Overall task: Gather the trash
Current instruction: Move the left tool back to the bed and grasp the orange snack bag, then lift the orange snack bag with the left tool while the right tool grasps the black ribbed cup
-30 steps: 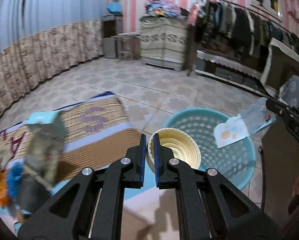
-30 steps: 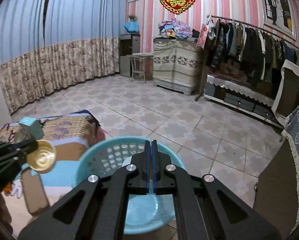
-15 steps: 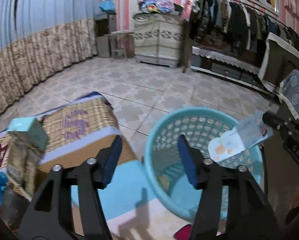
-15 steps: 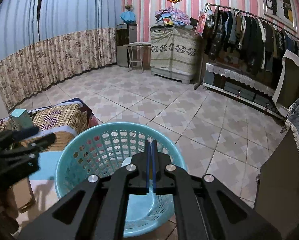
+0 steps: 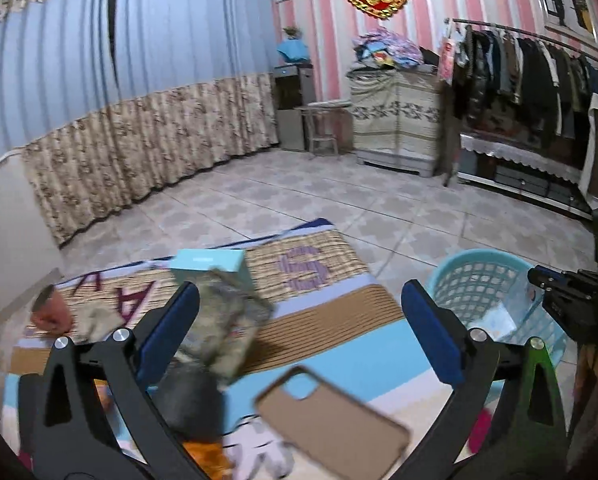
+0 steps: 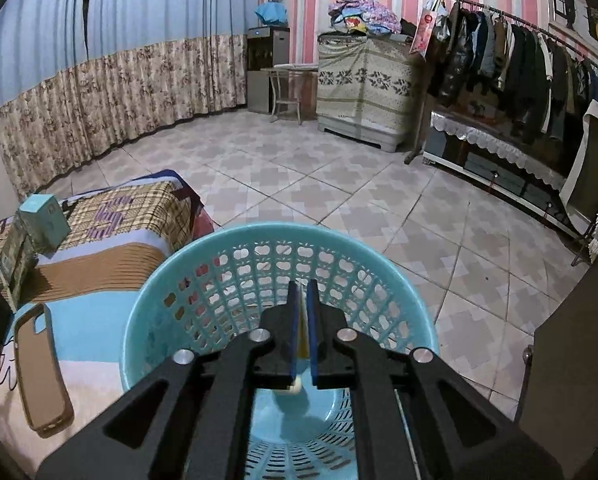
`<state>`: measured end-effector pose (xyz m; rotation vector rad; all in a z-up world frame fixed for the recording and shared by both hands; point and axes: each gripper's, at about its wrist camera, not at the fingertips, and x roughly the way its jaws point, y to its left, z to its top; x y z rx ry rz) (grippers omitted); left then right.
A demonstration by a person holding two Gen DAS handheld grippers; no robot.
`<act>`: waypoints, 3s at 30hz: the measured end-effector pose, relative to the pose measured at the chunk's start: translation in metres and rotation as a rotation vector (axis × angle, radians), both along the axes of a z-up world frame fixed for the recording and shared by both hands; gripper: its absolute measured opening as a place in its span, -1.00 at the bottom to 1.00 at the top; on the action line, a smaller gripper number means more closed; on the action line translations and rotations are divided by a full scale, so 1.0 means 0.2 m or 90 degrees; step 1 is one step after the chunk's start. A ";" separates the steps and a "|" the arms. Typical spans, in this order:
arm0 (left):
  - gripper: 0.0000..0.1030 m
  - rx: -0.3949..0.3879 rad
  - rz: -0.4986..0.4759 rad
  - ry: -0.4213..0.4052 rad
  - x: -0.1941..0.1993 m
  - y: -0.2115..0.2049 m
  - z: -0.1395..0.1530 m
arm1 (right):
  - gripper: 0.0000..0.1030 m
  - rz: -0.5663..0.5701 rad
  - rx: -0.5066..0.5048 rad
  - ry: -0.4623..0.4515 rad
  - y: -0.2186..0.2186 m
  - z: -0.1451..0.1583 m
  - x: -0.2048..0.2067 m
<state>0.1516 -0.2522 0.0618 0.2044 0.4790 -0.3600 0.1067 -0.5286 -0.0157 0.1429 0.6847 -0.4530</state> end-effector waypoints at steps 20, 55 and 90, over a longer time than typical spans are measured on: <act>0.90 -0.016 0.202 -0.012 -0.09 1.15 0.09 | 0.83 0.050 -0.015 -0.090 0.67 0.32 -0.23; 0.45 -0.019 0.175 0.178 0.32 1.21 -0.45 | 0.91 0.123 -0.006 -0.040 1.24 0.02 0.24; -0.96 -0.014 0.157 0.142 0.21 1.39 -0.39 | 0.91 0.204 -0.020 -0.047 1.52 0.05 0.23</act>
